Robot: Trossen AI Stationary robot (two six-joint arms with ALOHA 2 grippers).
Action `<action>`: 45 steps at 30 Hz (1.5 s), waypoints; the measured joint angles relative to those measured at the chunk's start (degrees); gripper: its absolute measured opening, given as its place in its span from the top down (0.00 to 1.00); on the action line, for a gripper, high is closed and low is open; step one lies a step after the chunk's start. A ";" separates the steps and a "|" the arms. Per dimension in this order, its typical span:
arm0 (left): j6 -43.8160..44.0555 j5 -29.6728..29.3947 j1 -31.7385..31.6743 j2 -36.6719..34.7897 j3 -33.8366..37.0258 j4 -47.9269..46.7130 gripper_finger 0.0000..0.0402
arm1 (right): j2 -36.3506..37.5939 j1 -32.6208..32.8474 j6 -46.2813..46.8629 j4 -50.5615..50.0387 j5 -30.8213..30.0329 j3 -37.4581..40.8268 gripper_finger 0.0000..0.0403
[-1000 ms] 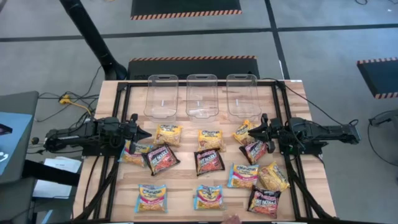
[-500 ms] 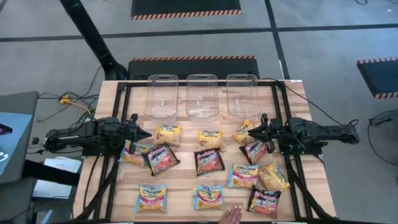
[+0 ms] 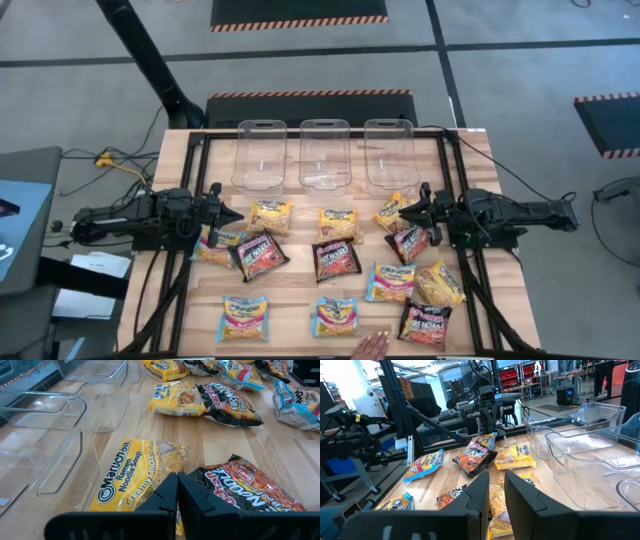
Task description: Sort Maruchan noodles
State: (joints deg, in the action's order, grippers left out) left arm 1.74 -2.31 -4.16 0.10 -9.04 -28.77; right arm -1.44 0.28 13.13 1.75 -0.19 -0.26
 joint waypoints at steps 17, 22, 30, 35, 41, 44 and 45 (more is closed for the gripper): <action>0.01 -0.02 0.00 0.02 0.01 0.00 1.00 | 0.00 0.01 0.00 0.05 0.00 0.01 0.78; 0.00 -0.02 -0.01 0.01 0.00 0.00 1.00 | -0.01 0.01 0.00 0.32 0.04 0.01 0.78; 0.00 -0.01 0.00 0.01 0.00 0.00 1.00 | -0.01 0.10 3.33 1.11 0.09 -0.01 0.78; 0.01 -0.02 -0.01 0.02 0.00 0.00 1.00 | -0.01 0.08 3.39 5.64 0.09 -0.02 0.78; 0.00 -0.02 -0.01 0.01 0.02 0.00 1.00 | -0.04 0.08 -2.24 13.00 0.11 -2.23 0.78; 0.00 -0.02 -0.01 0.01 0.00 0.00 1.00 | 0.01 0.08 -7.40 18.99 0.17 -3.48 0.78; 0.02 -0.02 -0.02 0.02 0.02 0.00 1.00 | -0.02 0.08 -8.93 20.62 0.17 -3.95 0.78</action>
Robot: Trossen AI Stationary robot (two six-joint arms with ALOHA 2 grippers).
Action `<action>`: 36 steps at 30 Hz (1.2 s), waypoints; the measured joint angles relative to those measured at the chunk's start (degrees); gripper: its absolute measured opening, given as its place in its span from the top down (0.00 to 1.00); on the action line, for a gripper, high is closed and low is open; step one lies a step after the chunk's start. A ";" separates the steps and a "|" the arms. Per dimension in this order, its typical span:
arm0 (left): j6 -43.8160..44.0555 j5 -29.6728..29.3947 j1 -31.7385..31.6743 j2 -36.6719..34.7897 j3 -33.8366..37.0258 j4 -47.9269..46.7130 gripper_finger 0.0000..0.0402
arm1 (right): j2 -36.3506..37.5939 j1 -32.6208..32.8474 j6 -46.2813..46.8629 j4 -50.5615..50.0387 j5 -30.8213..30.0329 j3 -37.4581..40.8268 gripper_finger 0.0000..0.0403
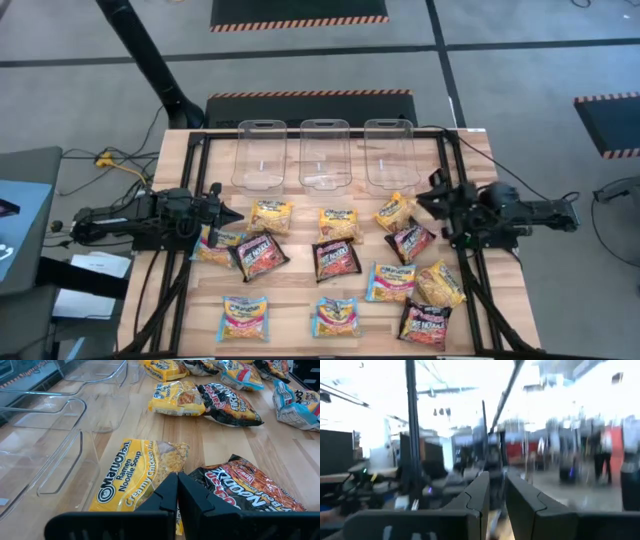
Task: Sort Maruchan noodles
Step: Put the black noodle pack into the right transparent bin
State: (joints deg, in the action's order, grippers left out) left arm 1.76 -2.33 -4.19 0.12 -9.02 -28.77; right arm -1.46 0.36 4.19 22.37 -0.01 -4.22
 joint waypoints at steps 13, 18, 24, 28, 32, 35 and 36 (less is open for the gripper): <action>1.53 0.01 0.01 -0.01 0.00 0.10 1.00 | -1.74 -0.02 -16.98 -0.90 0.15 -12.62 0.78; 7.68 0.02 0.01 -0.01 0.12 1.01 1.00 | -5.10 -0.04 -18.44 -10.59 -5.82 -19.85 0.78; 12.61 0.00 0.00 -0.02 0.26 2.49 1.00 | -11.72 -0.04 -19.68 -24.15 -16.06 -27.74 0.78; 15.64 0.00 0.01 -0.02 0.26 2.68 1.00 | -15.97 -0.04 -17.78 -30.92 -21.18 -31.45 0.74; 16.52 0.00 0.02 -0.02 0.24 2.78 1.00 | -19.02 -0.04 -17.10 -32.83 -21.35 -33.31 0.66; 16.52 0.00 0.00 -0.02 0.24 2.81 1.00 | -20.76 -0.02 -16.18 -33.08 -21.30 -33.84 0.59; 16.52 0.00 0.02 -0.02 0.22 2.82 1.00 | -21.20 -0.02 -15.54 -33.70 -21.28 -33.98 0.57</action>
State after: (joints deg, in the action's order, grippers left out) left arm 18.28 -2.33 -4.16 0.10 -8.80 -25.96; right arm -22.67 0.34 -11.34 -11.32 -21.29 -38.19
